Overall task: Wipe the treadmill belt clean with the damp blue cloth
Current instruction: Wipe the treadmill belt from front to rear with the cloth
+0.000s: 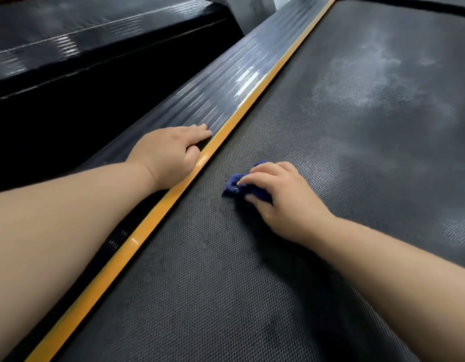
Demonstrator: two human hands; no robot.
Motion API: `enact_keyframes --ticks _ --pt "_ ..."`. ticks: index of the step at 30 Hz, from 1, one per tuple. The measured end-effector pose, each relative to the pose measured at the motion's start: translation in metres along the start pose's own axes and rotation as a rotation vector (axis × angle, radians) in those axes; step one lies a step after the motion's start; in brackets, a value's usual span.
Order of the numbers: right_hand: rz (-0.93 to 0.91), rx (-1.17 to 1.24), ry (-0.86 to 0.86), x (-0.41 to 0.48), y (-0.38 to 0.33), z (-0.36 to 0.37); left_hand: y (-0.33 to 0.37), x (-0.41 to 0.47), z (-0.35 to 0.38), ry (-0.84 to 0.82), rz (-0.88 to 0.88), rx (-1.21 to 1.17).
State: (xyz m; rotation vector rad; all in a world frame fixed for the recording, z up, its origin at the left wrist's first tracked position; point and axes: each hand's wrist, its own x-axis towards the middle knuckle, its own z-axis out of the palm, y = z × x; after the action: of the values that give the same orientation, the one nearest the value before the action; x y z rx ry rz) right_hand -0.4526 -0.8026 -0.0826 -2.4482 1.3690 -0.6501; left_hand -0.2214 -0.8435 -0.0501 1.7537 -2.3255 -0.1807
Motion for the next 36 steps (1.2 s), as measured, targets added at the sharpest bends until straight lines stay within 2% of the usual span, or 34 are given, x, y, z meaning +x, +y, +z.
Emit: enact_keyframes --ticks 2,5,7,9,11,13,15,17,20,21,22,24,27,29,31,33,34,36 --pt "0.057 -0.027 0.019 0.024 0.007 0.004 -0.001 0.000 -0.001 -0.009 0.006 -0.010" --pt "0.310 -0.088 0.041 0.072 0.024 -0.001 0.000 0.000 -0.003 0.000 0.000 -0.028" --pt "0.398 -0.106 0.071 0.080 0.022 0.002 0.000 0.000 -0.002 0.002 0.006 -0.044" --pt "0.331 -0.075 0.066 0.067 0.005 0.012 -0.002 0.000 -0.001 0.020 0.006 -0.054" --pt "0.131 -0.048 0.048 0.038 -0.022 0.022 -0.003 0.001 0.000 0.041 -0.004 -0.058" --pt "-0.017 0.016 -0.033 0.014 -0.040 0.022 -0.001 0.001 0.001 0.040 -0.016 -0.059" --pt "-0.076 -0.008 -0.109 0.020 -0.031 0.010 0.000 0.001 0.000 0.013 -0.020 -0.064" --pt "0.003 -0.083 -0.082 0.048 -0.010 0.005 -0.003 0.002 0.000 0.000 -0.014 -0.071" --pt "0.358 -0.042 0.019 0.087 0.012 0.000 -0.003 0.002 0.001 0.022 -0.018 -0.082" --pt "0.424 -0.039 0.018 0.090 0.010 0.003 -0.003 0.003 0.001 0.029 -0.013 -0.084" --pt "0.446 -0.014 0.015 0.088 0.004 0.007 -0.004 0.002 0.001 0.036 -0.010 -0.090" --pt "0.369 0.087 0.023 0.070 -0.020 0.014 -0.005 0.001 0.000 0.044 -0.007 -0.111" --pt "0.185 0.180 -0.111 0.035 -0.054 0.020 -0.006 0.002 0.001 0.045 -0.008 -0.126" --pt "0.165 0.177 -0.141 0.040 -0.047 0.016 -0.006 0.001 0.001 0.046 0.000 -0.138" --pt "0.244 0.099 -0.023 0.060 -0.027 0.014 -0.007 0.001 0.001 0.041 0.004 -0.152" --pt "0.424 0.023 0.075 0.083 -0.007 0.009 -0.007 0.002 0.001 0.043 0.000 -0.152" --pt "0.497 -0.025 0.066 0.090 -0.004 0.009 -0.007 0.002 0.000 0.051 -0.004 -0.152" --pt "0.507 -0.058 0.040 0.092 -0.012 0.016 -0.008 0.003 0.000 0.066 -0.013 -0.166"
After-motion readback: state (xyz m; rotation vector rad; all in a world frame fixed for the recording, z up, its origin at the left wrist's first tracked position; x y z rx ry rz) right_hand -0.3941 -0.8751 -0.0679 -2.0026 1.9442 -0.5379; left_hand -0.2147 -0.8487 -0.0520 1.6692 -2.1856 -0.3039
